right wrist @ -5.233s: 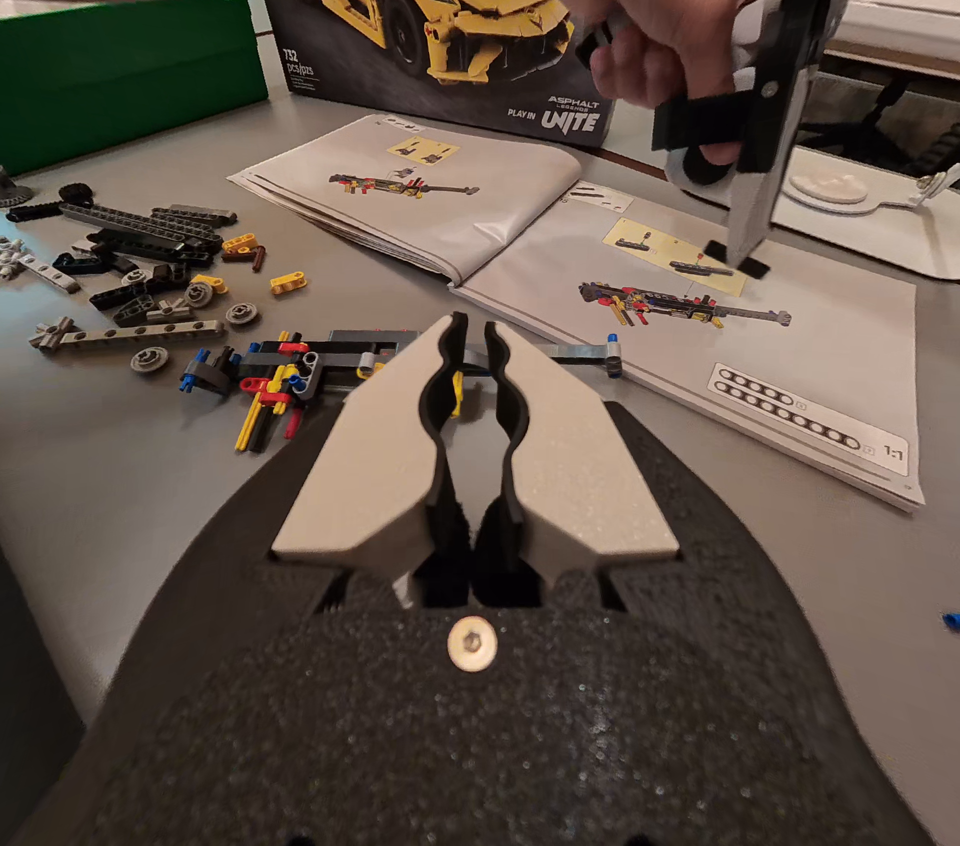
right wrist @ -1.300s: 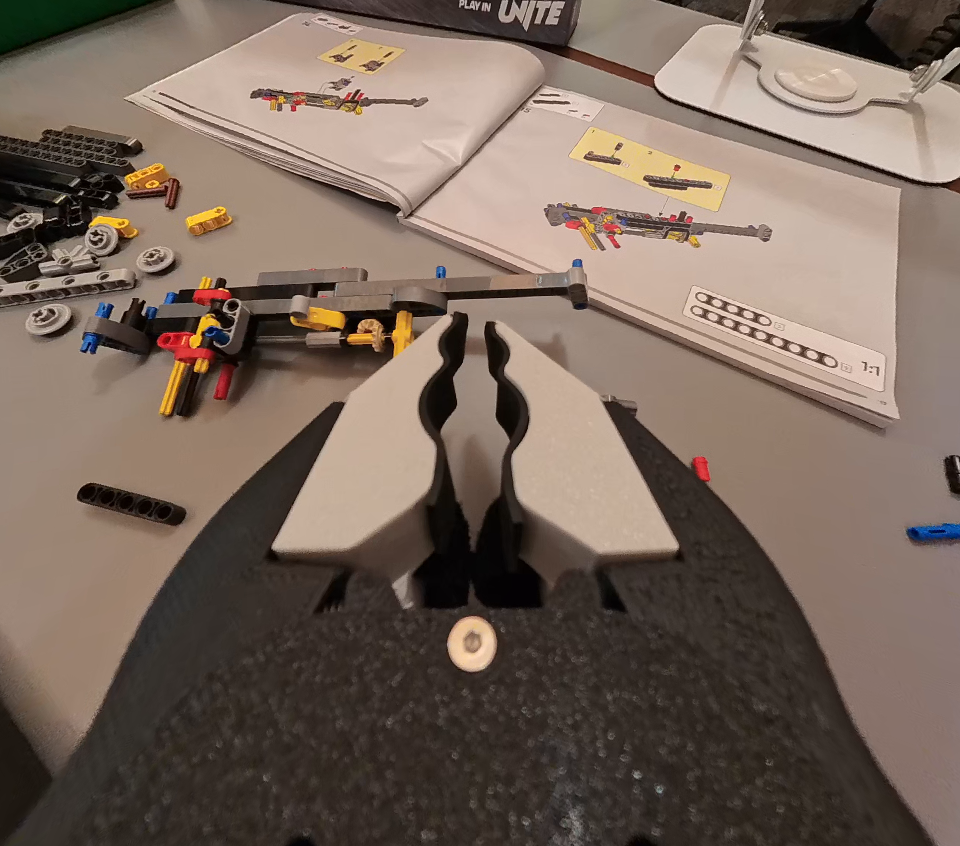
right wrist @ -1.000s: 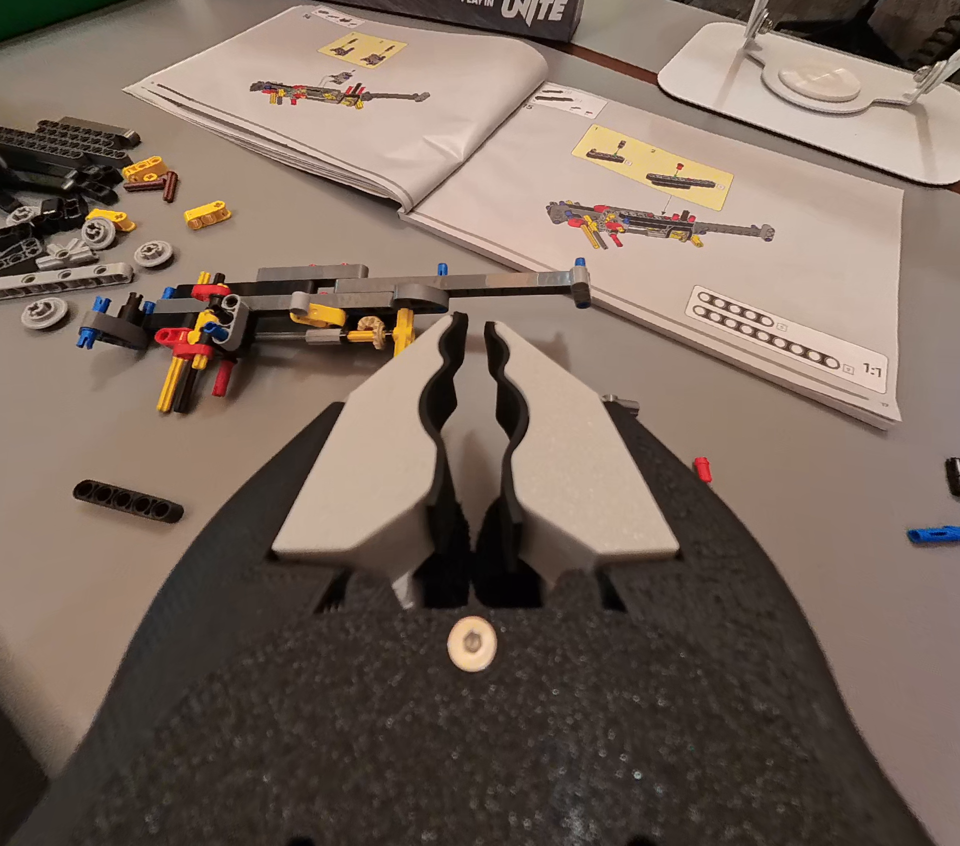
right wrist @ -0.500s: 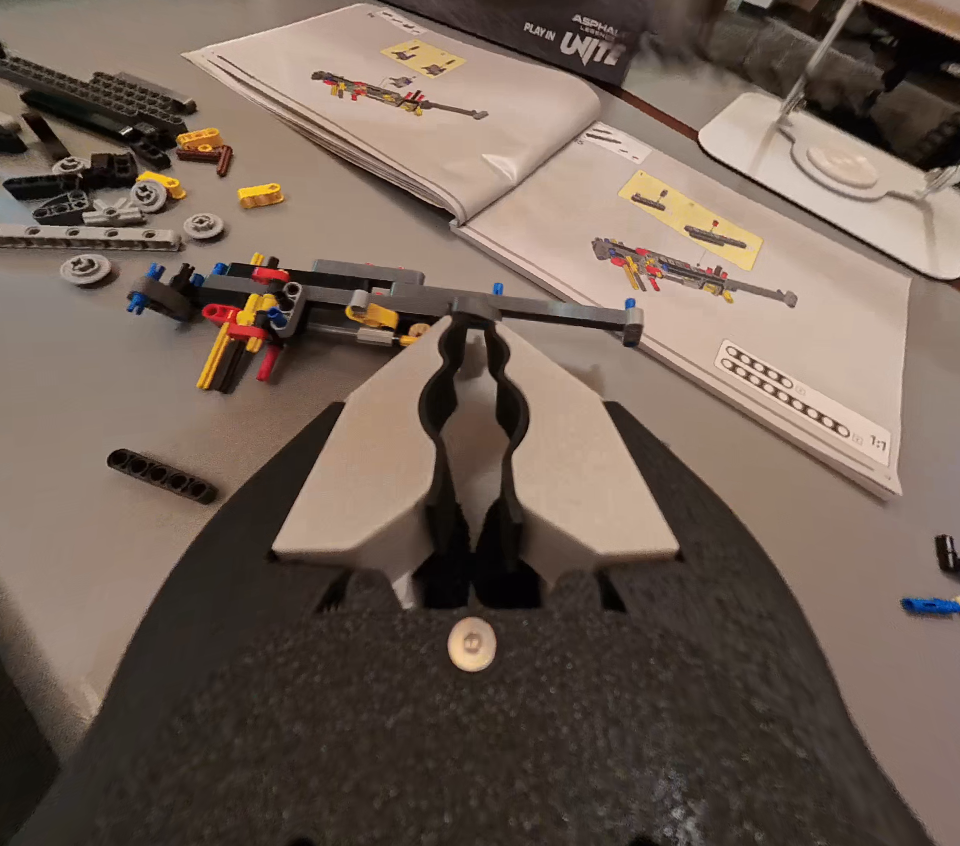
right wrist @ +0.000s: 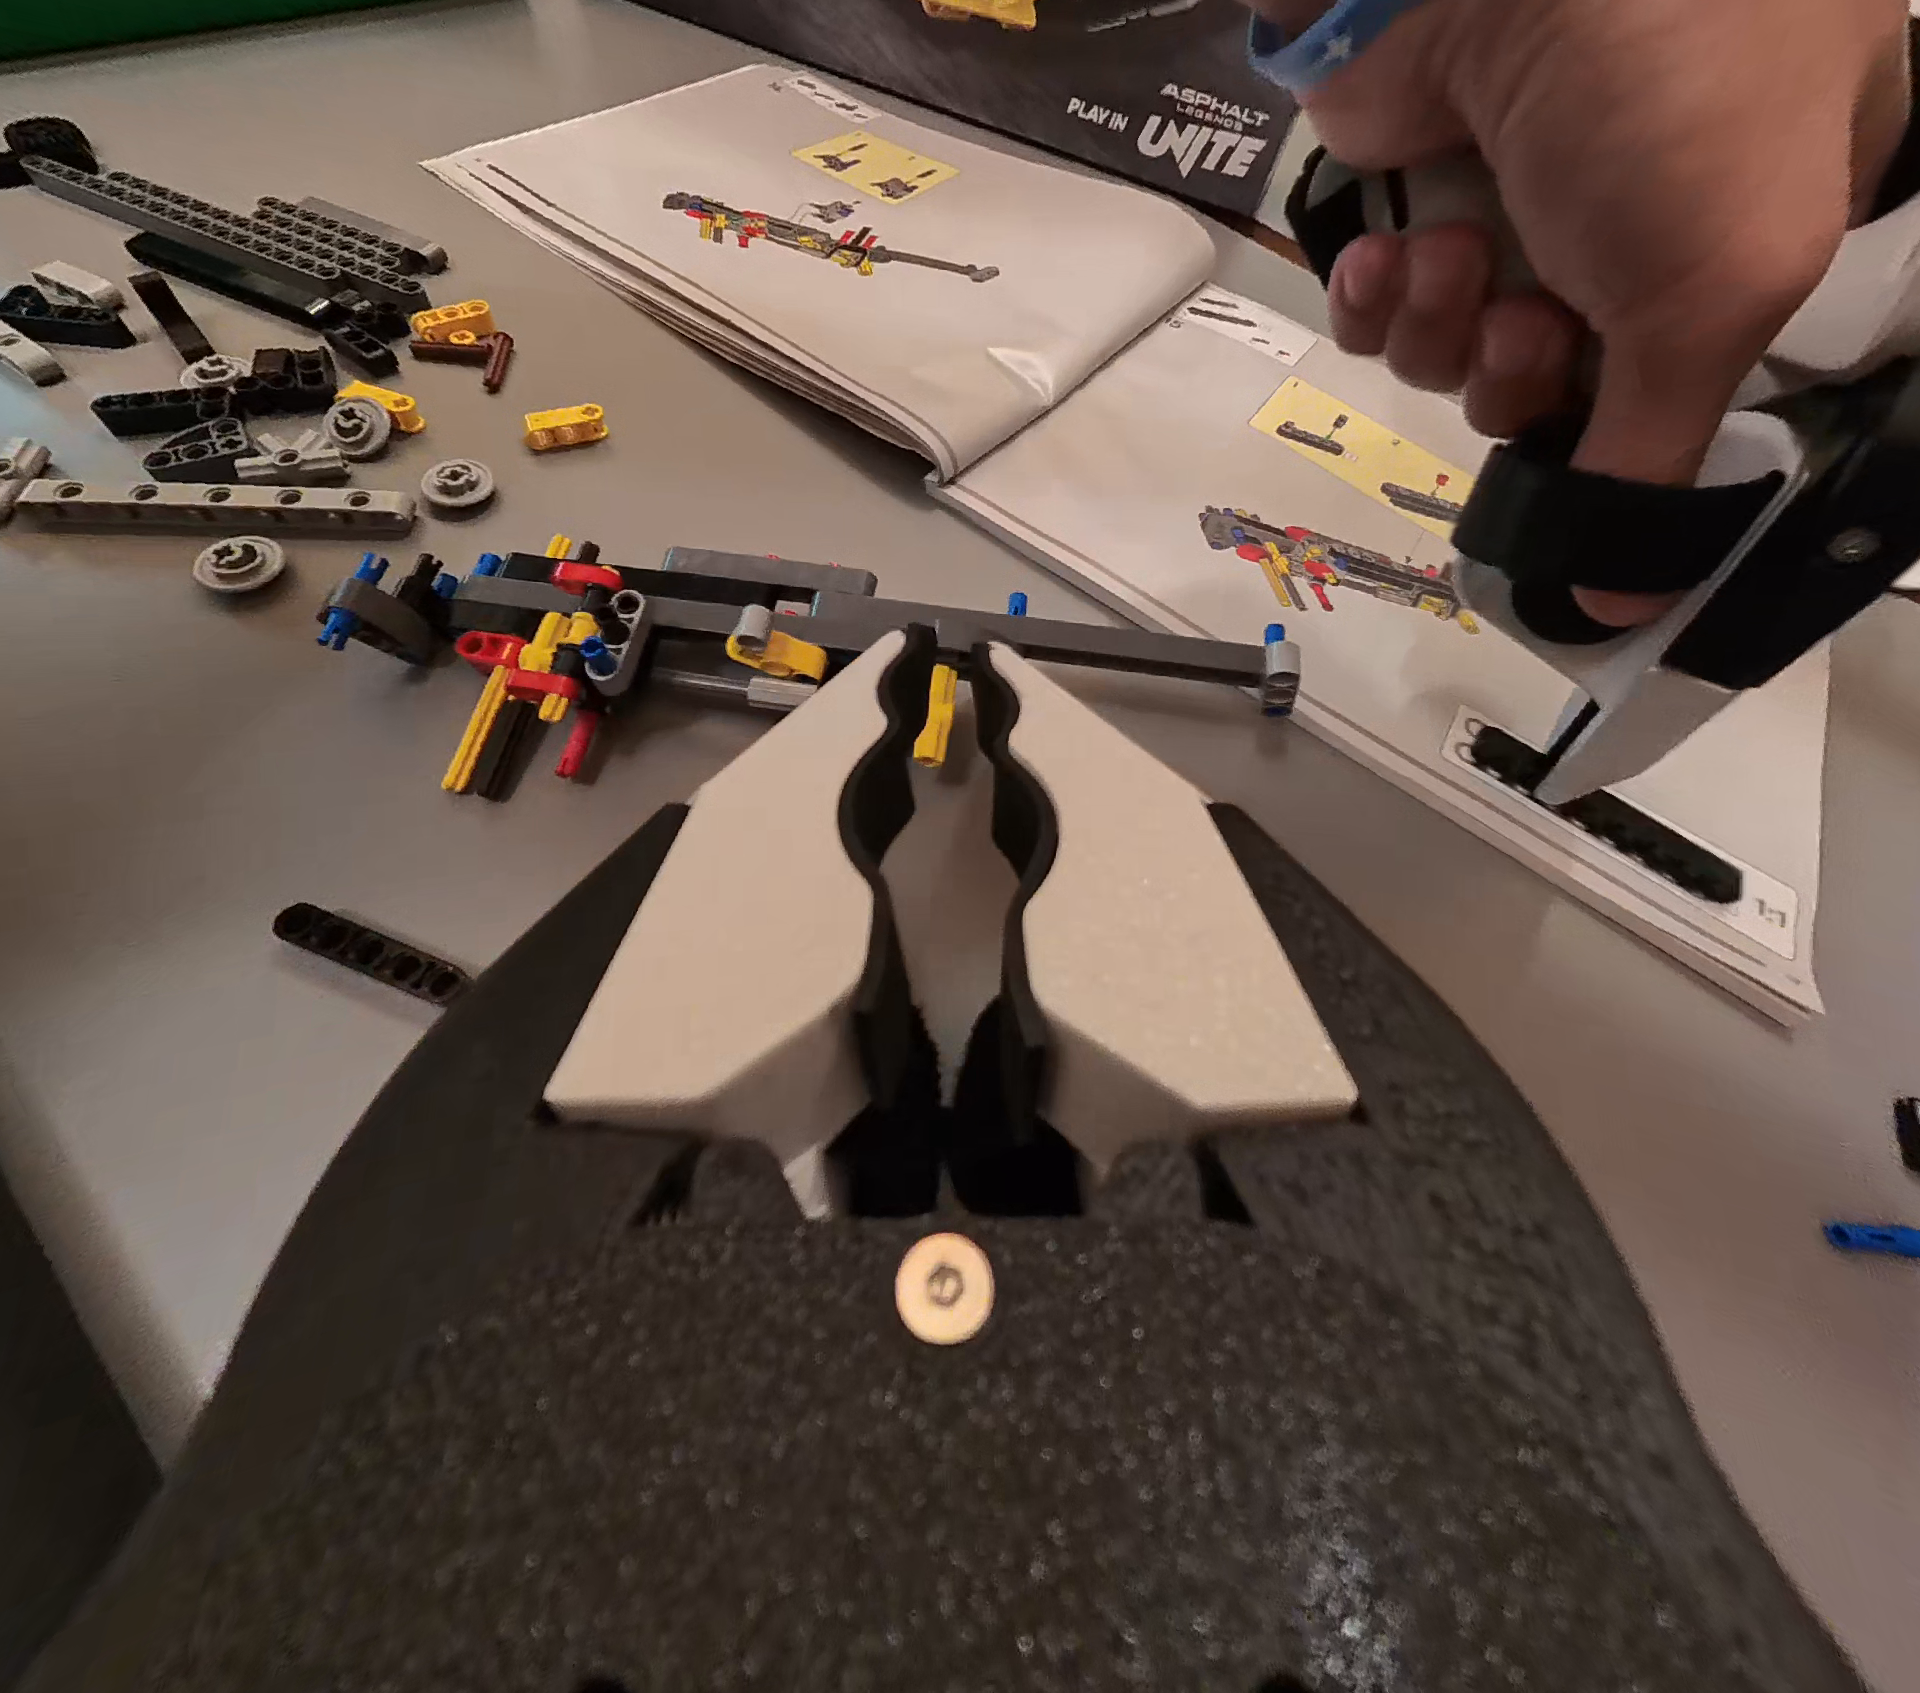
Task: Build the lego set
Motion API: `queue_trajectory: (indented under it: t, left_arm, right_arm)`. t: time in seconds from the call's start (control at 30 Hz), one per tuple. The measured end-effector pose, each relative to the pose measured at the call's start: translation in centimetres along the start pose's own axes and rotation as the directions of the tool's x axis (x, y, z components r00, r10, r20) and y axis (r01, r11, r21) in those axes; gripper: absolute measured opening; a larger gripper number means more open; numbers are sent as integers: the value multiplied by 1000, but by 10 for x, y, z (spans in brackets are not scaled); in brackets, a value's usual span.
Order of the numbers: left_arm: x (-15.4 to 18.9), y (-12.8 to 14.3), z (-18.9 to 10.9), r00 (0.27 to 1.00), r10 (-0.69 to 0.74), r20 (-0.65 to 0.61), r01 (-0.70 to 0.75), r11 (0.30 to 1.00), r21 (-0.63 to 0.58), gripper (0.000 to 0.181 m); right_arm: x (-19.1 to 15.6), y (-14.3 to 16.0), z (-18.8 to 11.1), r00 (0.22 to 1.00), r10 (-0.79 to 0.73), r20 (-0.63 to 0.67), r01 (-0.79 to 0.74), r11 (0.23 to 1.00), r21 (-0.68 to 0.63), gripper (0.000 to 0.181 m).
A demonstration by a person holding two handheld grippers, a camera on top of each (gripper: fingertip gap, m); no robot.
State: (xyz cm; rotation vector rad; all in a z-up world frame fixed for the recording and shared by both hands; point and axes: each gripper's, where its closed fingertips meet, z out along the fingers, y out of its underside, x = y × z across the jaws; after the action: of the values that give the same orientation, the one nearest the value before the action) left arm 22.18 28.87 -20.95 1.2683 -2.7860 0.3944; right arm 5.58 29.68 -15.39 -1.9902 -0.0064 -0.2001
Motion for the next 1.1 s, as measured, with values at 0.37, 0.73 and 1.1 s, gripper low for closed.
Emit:
queue_trajectory:
  t: [0.37, 0.73, 1.1]
  left_arm:
    - [0, 5, 0, 1000, -25, -1, 25, 1000, -16, 6]
    - [2, 4, 0, 999, -42, 0, 42, 999, -21, 6]
    - [2, 3, 0, 1000, -10, 18, 11, 999, -39, 5]
  right_arm:
    - [1, 2, 1, 1000, 2, -2, -2, 1000, -9, 6]
    - [0, 3, 2, 1000, -6, 0, 6, 1000, -16, 6]
    - [0, 4, 2, 1000, -13, -1, 13, 1000, -22, 6]
